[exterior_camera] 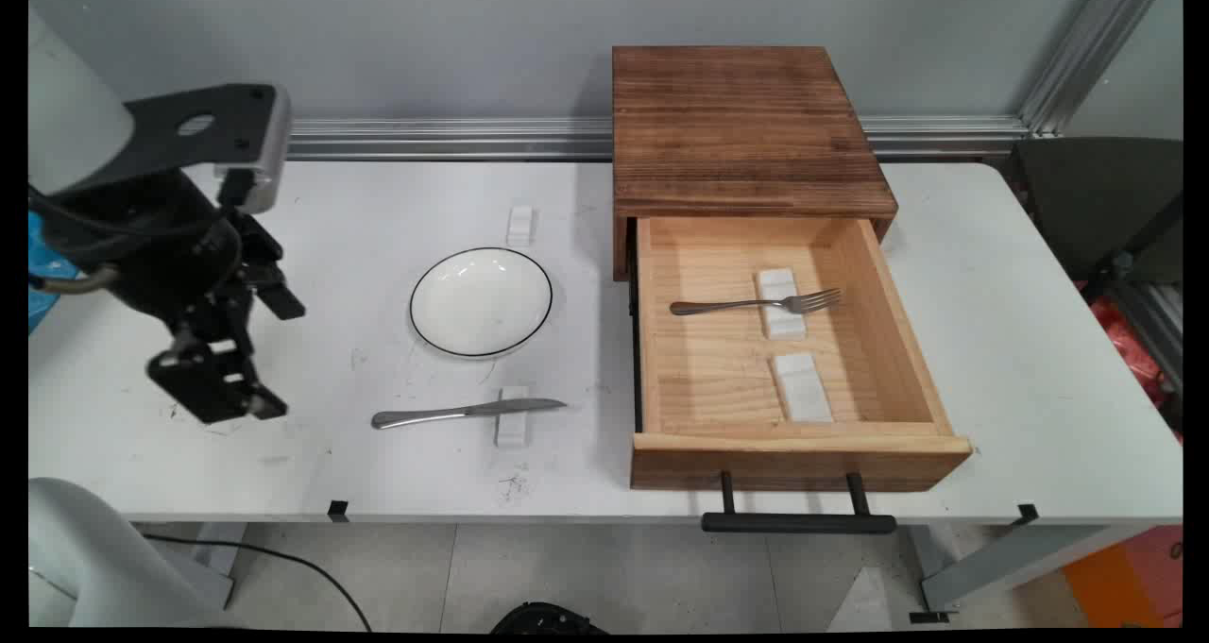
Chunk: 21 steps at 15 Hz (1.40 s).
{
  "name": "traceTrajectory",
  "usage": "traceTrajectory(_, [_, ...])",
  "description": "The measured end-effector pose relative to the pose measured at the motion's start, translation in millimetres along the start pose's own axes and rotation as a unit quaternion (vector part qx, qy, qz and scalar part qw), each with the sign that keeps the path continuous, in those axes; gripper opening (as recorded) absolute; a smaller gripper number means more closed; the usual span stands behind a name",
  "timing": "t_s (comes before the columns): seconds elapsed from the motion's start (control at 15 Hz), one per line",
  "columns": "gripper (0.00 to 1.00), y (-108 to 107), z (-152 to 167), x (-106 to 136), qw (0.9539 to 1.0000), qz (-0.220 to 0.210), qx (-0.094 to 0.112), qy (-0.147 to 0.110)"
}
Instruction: Pick up the knife from the right of the white plate
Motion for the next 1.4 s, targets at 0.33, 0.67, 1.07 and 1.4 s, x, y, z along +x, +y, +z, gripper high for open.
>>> traceTrajectory(0.33, [1.0,-1,40,13,0.9997,0.001,0.002,0.024])
traceTrajectory(0.67, [1.0,-10,85,21,0.9993,-0.006,0.012,0.035])
traceTrajectory(1.07, [1.0,-28,139,32,0.9986,-0.017,0.014,0.048])
traceTrajectory(1.4, [1.0,-43,178,40,0.9984,-0.024,0.011,0.049])
